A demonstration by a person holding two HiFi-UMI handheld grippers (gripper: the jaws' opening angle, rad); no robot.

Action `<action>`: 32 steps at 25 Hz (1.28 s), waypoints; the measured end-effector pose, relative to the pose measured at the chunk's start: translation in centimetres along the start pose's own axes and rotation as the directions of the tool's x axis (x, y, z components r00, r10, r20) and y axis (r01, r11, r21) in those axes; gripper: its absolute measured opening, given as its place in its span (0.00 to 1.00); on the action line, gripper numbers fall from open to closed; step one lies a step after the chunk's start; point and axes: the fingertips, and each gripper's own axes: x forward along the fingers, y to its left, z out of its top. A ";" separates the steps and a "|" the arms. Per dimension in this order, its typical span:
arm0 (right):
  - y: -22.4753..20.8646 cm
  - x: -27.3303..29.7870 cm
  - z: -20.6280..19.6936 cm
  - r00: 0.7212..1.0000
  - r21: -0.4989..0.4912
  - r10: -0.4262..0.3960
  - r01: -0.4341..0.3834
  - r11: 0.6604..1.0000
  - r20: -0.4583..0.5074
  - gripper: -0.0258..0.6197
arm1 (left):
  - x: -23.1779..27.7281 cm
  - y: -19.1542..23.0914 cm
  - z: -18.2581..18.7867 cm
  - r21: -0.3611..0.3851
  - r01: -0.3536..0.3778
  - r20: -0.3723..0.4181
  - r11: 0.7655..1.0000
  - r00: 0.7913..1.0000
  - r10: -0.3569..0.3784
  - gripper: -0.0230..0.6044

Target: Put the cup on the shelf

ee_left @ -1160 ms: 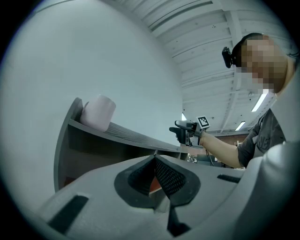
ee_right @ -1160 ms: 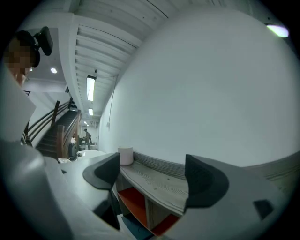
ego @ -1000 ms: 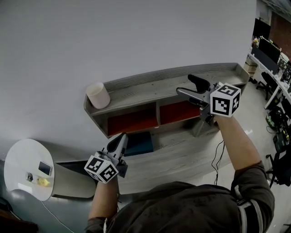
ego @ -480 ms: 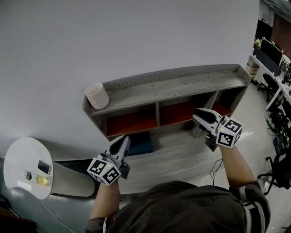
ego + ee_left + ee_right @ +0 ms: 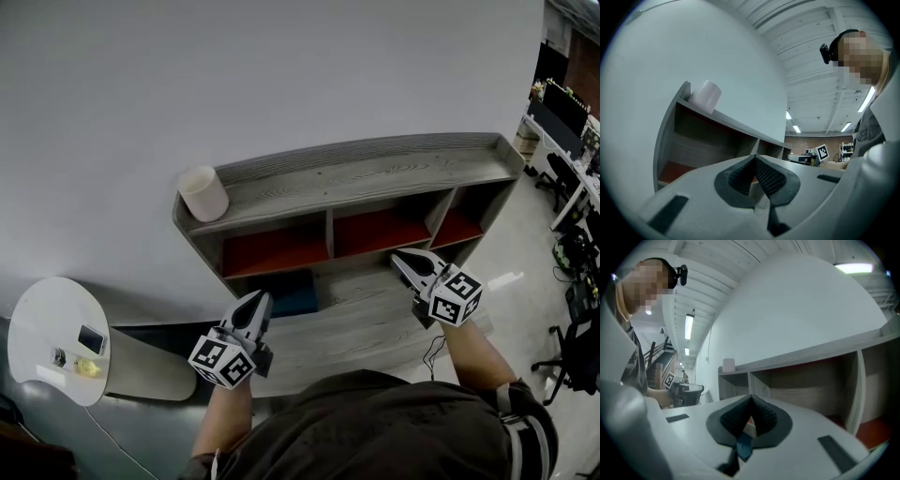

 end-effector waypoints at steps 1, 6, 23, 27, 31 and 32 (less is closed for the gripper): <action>0.1 0.1 0.0 1.000 0.002 0.003 -0.003 1.000 0.000 0.03 | -0.1 0.0 0.0 0.000 0.000 0.001 1.000 1.000 0.000 0.04; 0.3 0.6 0.6 1.000 -0.002 0.014 -0.014 1.000 0.003 0.03 | -0.2 0.2 0.4 0.007 -0.003 0.010 1.000 1.000 0.003 0.04; 0.3 1.3 0.8 1.000 -0.027 0.023 -0.023 0.999 -0.005 0.03 | -0.2 0.4 0.6 0.009 -0.002 0.014 1.000 1.000 0.002 0.04; 0.2 1.5 0.8 1.000 -0.039 0.020 -0.020 0.999 -0.013 0.03 | -0.2 0.5 0.5 0.013 0.000 0.011 1.000 1.000 0.000 0.04; 0.6 1.6 0.7 0.999 -0.077 0.018 -0.020 0.997 -0.030 0.03 | -0.1 0.5 0.5 0.011 -0.001 0.011 1.000 1.000 0.001 0.04; 0.6 1.6 0.7 0.999 -0.077 0.020 -0.022 0.997 -0.029 0.03 | -0.1 0.5 0.5 0.009 -0.003 0.011 1.000 1.000 0.003 0.04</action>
